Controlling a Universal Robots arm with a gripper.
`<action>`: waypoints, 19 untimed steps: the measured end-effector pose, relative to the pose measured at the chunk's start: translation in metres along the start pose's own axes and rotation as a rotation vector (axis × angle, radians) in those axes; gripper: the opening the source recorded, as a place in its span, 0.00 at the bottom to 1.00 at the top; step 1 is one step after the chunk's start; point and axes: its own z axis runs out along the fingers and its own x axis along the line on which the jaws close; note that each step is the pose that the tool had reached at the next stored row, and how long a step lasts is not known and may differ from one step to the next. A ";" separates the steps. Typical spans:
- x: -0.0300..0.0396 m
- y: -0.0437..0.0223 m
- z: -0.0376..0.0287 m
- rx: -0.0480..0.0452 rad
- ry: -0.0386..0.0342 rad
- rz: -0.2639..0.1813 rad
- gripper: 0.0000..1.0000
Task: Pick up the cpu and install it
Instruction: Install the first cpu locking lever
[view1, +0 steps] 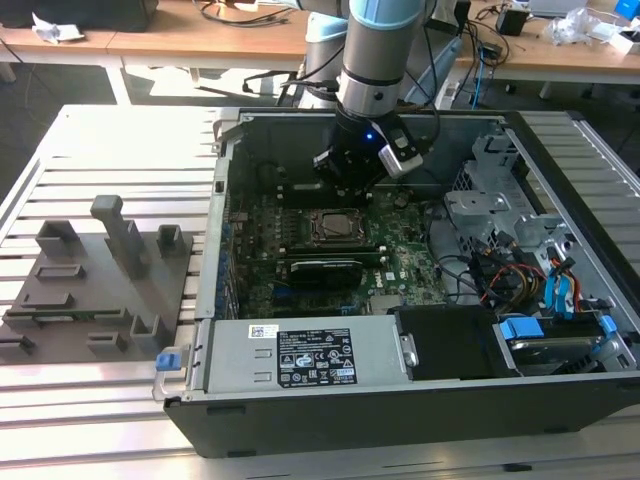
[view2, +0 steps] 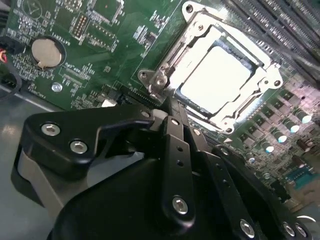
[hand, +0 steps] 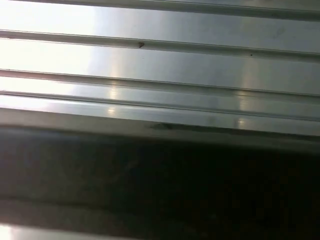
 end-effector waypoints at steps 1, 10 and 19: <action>0.0004 -0.0048 0.0001 0.0008 0.0001 0.000 0.11; 0.0023 -0.0271 0.0002 0.0485 0.0042 0.002 0.11; 0.0039 -0.0316 -0.0297 0.0502 0.0042 0.002 0.11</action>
